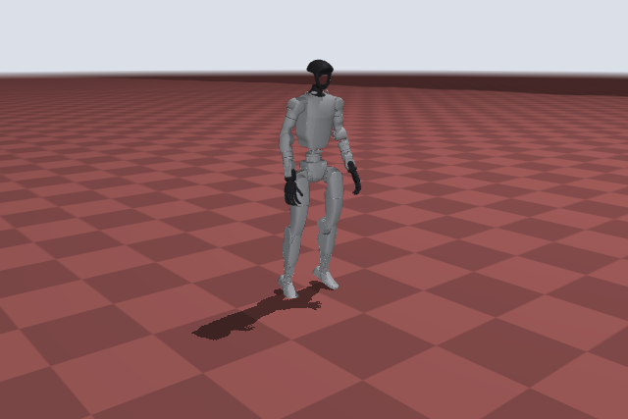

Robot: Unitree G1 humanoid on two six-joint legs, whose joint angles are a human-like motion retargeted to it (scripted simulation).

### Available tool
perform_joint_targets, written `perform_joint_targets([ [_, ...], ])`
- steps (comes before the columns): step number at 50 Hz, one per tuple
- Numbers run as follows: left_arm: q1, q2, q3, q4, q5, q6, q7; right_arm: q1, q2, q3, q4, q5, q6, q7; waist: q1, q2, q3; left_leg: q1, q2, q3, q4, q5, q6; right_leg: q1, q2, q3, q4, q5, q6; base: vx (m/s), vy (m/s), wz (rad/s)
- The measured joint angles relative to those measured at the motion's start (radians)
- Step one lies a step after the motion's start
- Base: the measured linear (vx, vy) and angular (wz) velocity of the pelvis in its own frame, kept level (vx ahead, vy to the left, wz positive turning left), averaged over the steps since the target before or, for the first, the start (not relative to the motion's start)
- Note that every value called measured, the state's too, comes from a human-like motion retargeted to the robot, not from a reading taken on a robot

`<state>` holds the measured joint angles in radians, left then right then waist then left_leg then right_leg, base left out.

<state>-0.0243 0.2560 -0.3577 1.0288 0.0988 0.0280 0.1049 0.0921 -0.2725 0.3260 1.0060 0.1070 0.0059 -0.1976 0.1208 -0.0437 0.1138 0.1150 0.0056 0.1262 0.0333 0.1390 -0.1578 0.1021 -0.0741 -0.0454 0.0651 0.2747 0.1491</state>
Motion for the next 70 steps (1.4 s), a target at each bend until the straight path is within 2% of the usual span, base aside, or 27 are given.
perform_joint_targets([
  [3,-0.03,0.011,-0.03,0.011,0.041,0.009,-0.001,-0.014,-0.005,-0.003,0.021,-0.012,0.014,0.004,0.012,0.005,0.018,0.013,-0.007,-0.079,0.038,0.039,-0.002,0.017,0.006,0.021,0.025,0.075,-0.009,0.0,0.0,0.0],
  [5,-0.049,0.02,-0.039,-0.001,0.059,0.01,-0.002,-0.031,-0.013,-0.002,0.017,0.0,0.009,-0.004,0.012,0.012,0.039,0.026,-0.007,-0.104,0.079,0.0,-0.003,0.035,0.011,0.029,0.061,0.012,-0.035,-0.06,0.01,0.08],
  [8,-0.112,0.019,-0.002,-0.003,0.067,0.028,-0.007,-0.113,-0.028,-0.001,0.031,0.05,-0.002,-0.019,0.006,0.017,0.122,0.038,-0.016,-0.084,0.263,-0.428,0.033,0.05,0.002,0.019,0.266,-0.472,-0.068,-0.13,0.01,0.03],
  [10,-0.159,0.009,0.045,0.025,0.076,0.053,-0.014,-0.183,-0.025,-0.007,0.066,0.068,0.009,-0.034,0.0,0.005,0.158,-0.043,-0.025,-0.062,0.491,-0.689,0.102,-0.01,-0.016,0.001,0.468,-0.761,-0.111,-0.18,0.01,-0.04],
  [12,-0.171,-0.002,0.078,0.052,0.082,0.076,0.008,-0.213,-0.013,-0.02,0.069,0.069,0.01,-0.086,-0.005,-0.008,0.138,-0.174,-0.02,-0.039,0.673,-0.739,0.188,-0.133,-0.03,-0.004,0.642,-0.845,-0.185,-0.1,0.03,-0.13],
  [13,-0.16,-0.004,0.077,0.054,0.063,0.077,0.04,-0.204,-0.006,-0.024,0.046,0.07,0.001,-0.119,-0.003,-0.018,0.117,-0.204,-0.018,-0.019,0.673,-0.697,0.183,-0.179,-0.04,-0.005,0.669,-0.805,-0.179,0.04,0.03,-0.29],
  [15,-0.109,-0.009,0.054,0.045,0.016,0.053,0.098,-0.145,0.006,-0.024,-0.033,0.064,-0.019,-0.143,0.008,-0.033,0.059,-0.181,-0.02,0.012,0.521,-0.532,0.122,-0.195,-0.045,0.003,0.568,-0.621,-0.102,0.16,0.02,-0.39],
  [18,-0.012,0.0,0.011,0.017,0.004,0.02,0.055,-0.043,0.006,-0.007,-0.125,0.015,-0.001,-0.041,0.015,-0.026,-0.029,-0.071,-0.012,0.0,0.157,-0.086,0.052,-0.054,-0.009,0.016,0.117,-0.118,-0.028,0.2,-0.02,-0.24],
  [20,0.042,0.009,0.002,-0.005,0.007,-0.005,0.0,0.002,0.011,-0.004,-0.138,-0.008,-0.005,0.009,0.011,-0.019,-0.058,-0.022,-0.002,0.004,-0.006,0.142,0.008,0.004,-0.001,-0.021,-0.06,0.113,-0.008,0.13,-0.01,-0.05],
  [23,0.08,0.009,0.002,-0.018,-0.021,-0.031,-0.039,0.014,0.027,0.001,-0.089,0.065,-0.044,0.009,-0.008,-0.016,-0.06,-0.013,0.001,0.044,-0.049,0.095,-0.012,0.007,-0.001,-0.075,-0.075,0.075,-0.006,0.02,0.0,0.0],
  [27,0.039,0.013,-0.033,0.021,-0.027,-0.017,-0.045,-0.023,0.026,0.021,-0.004,0.059,-0.02,0.001,-0.016,-0.013,-0.017,-0.016,-0.005,0.057,-0.02,0.062,-0.001,0.012,0.011,-0.046,-0.054,0.009,-0.012,0.0,0.0,0.0],
  [32,-0.029,0.028,-0.062,0.041,0.055,-0.009,-0.047,-0.037,0.003,0.034,0.021,0.005,0.0,0.017,0.006,-0.003,0.016,-0.015,-0.012,-0.007,0.017,0.089,-0.006,0.025,0.014,-0.003,-0.05,0.063,0.001,0.0,0.01,-0.04],
  [34,-0.062,0.032,-0.044,0.022,0.067,0.001,-0.038,-0.068,-0.012,0.041,0.026,0.025,-0.005,0.013,0.011,0.006,0.054,-0.002,-0.016,-0.025,0.083,-0.081,0.016,0.04,0.017,0.023,0.012,-0.11,-0.03,0.0,0.0,0.0],
  [38,-0.158,0.024,0.04,0.03,0.075,0.059,-0.019,-0.187,-0.029,0.019,0.055,0.064,0.015,-0.02,-0.007,0.013,0.166,-0.081,-0.015,-0.004,0.472,-0.613,0.13,-0.023,0.006,-0.011,0.398,-0.713,-0.172,-0.11,0.03,0.03],
  [40,-0.169,0.019,0.077,0.037,0.078,0.082,0.008,-0.201,-0.026,-0.013,0.029,0.068,0.014,-0.062,-0.019,0.003,0.166,-0.176,-0.007,0.013,0.639,-0.676,0.185,-0.112,-0.007,-0.023,0.568,-0.804,-0.229,-0.04,0.01,0.08],
  [42,-0.136,0.012,0.08,0.021,0.031,0.062,0.077,-0.154,-0.016,-0.03,-0.042,0.066,-0.011,-0.118,-0.015,-0.017,0.105,-0.202,-0.01,0.036,0.564,-0.555,0.132,-0.165,-0.023,-0.025,0.537,-0.668,-0.151,0.11,0.0,-0.15],
  [45,-0.037,0.012,0.036,-0.018,-0.042,0.014,0.097,-0.045,-0.009,-0.014,-0.128,0.042,-0.011,-0.09,0.013,-0.029,-0.001,-0.106,-0.017,0.036,0.212,-0.152,0.038,-0.094,-0.001,0.005,0.187,-0.205,-0.021,0.18,-0.05,-0.47],
  [47,0.021,0.023,0.011,-0.046,-0.05,-0.011,0.046,0.007,-0.005,-0.008,-0.142,0.018,-0.008,-0.041,0.025,-0.023,-0.044,-0.055,-0.004,0.033,0.031,0.103,0.003,-0.048,0.008,-0.014,0.001,0.057,0.008,0.12,-0.05,-0.38],
  [48,0.044,0.027,0.007,-0.058,-0.042,-0.023,0.019,0.025,-0.003,-0.009,-0.142,0.018,-0.019,-0.025,0.025,-0.018,-0.056,-0.043,0.006,0.045,-0.014,0.146,-0.017,-0.038,0.007,-0.042,-0.039,0.098,0.018,0.06,-0.02,-0.2],
  [53,0.057,0.017,-0.011,-0.056,-0.043,-0.021,0.003,0.005,-0.012,0.002,-0.072,0.062,-0.039,-0.037,-0.004,0.005,-0.027,-0.007,0.012,0.078,-0.043,0.028,-0.012,-0.015,0.0,-0.062,-0.039,0.014,-0.005,0.0,0.0,0.0],
  [58,0.001,0.011,-0.055,-0.005,-0.011,0.009,0.006,-0.022,-0.028,-0.02,-0.016,0.018,0.008,-0.036,-0.013,0.025,0.012,0.005,-0.005,-0.001,0.011,0.079,-0.024,0.005,0.005,0.026,-0.008,0.091,-0.018,0.0,0.0,0.0],
  [60,-0.023,0.018,-0.066,-0.008,0.011,0.014,0.002,-0.029,-0.032,-0.036,-0.019,0.033,0.007,-0.032,-0.012,0.031,0.026,0.005,-0.016,-0.046,0.041,0.065,-0.027,0.011,0.001,0.054,0.013,0.068,-0.04,0.0,0.0,0.0],
  [63,-0.099,0.022,-0.04,-0.003,0.04,0.029,0.008,-0.092,-0.047,-0.034,-0.007,0.083,-0.008,-0.04,-0.016,0.036,0.104,0.02,-0.035,-0.037,0.197,-0.316,0.009,0.035,-0.011,0.076,0.185,-0.398,-0.095,-0.09,0.02,0.04],
  [65,-0.163,0.018,0.011,0.023,0.069,0.051,0.01,-0.162,-0.05,-0.033,0.033,0.091,0.002,-0.046,-0.023,0.029,0.164,-0.029,-0.041,-0.004,0.405,-0.597,0.07,0.0,-0.025,0.056,0.388,-0.712,-0.158,-0.15,0.02,0.11],
  [66,-0.179,0.014,0.044,0.035,0.086,0.065,0.017,-0.188,-0.047,-0.036,0.049,0.084,0.008,-0.061,-0.026,0.025,0.169,-0.09,-0.037,0.004,0.521,-0.659,0.122,-0.054,-0.027,0.051,0.499,-0.795,-0.215,-0.12,0.01,0.12],
  [68,-0.176,0.009,0.081,0.038,0.076,0.076,0.056,-0.198,-0.039,-0.044,0.043,0.074,0.004,-0.108,-0.027,0.014,0.154,-0.173,-0.028,0.022,0.63,-0.669,0.158,-0.138,-0.037,0.038,0.618,-0.824,-0.255,-0.03,0.0,0.04],
  [70,-0.124,0.004,0.073,0.018,0.007,0.046,0.123,-0.145,-0.026,-0.054,-0.021,0.072,-0.021,-0.155,-0.02,0.001,0.094,-0.18,-0.029,0.04,0.531,-0.523,0.102,-0.168,-0.047,0.033,0.547,-0.662,-0.176,0.15,-0.01,-0.06],
])
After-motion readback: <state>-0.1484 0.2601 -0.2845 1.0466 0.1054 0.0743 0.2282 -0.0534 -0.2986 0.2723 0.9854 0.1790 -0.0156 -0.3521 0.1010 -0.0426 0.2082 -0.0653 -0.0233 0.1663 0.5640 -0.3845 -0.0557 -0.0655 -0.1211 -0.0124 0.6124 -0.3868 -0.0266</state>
